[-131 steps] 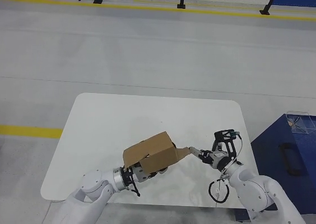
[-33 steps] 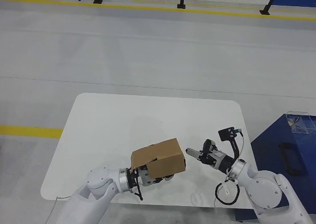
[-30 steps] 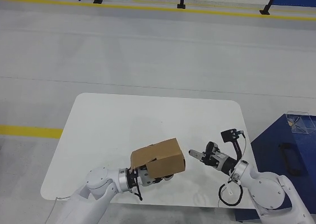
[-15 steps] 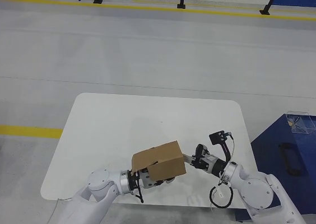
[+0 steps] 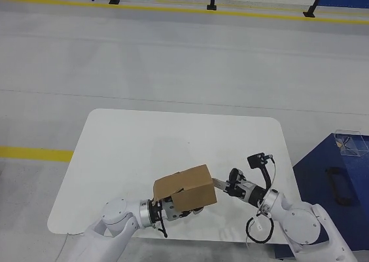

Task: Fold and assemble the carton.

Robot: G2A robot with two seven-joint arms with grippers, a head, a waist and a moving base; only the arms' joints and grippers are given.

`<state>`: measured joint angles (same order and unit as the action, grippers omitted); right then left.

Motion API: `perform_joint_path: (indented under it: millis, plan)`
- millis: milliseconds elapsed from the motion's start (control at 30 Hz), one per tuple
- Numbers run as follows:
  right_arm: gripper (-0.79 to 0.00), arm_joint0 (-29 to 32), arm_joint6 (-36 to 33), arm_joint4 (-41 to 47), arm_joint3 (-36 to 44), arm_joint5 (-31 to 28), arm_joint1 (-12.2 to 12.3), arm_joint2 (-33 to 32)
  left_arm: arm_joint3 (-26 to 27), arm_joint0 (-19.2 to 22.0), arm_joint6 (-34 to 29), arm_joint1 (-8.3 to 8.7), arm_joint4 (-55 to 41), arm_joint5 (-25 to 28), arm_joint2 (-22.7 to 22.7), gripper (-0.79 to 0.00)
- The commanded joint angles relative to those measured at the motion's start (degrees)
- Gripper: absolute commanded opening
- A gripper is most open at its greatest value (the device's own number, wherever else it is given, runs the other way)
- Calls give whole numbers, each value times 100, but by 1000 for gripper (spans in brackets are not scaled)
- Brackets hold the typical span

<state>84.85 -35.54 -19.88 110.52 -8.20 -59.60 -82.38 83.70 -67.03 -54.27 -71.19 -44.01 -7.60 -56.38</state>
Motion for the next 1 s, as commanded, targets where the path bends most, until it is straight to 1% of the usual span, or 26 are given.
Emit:
perform_joint_path:
  millis: [0,67,133,267,367,800,833,900,967]
  plan:
    - [0,216,521,17,18,127,6,-374,0,0,0,0,0,0,0,-785]
    - [0,468,907,93,61,265,11,-737,0,0,0,0,0,0,0,-785]
    - [0,746,1361,36,130,540,6,-1083,0,0,0,0,0,0,0,-785]
    - [0,1339,2396,-392,380,1047,-26,-1622,0,0,0,0,0,0,0,-785]
    - [0,1687,2778,-256,519,1061,-61,-1892,0,0,0,0,0,0,0,-785]
    - [0,1687,2778,-256,519,1061,-61,-1892,16,-8,38,0,17,-12,5,-785]
    - [0,1687,2778,-256,519,1061,-61,-1892,163,-33,189,-2,81,-149,47,-785]
    - [0,1687,2778,-256,519,1061,-61,-1892,561,-76,499,4,120,-714,111,-785]
    - [0,1687,2778,-256,519,1061,-61,-1892,1049,-170,1174,3,124,-1235,111,-785]
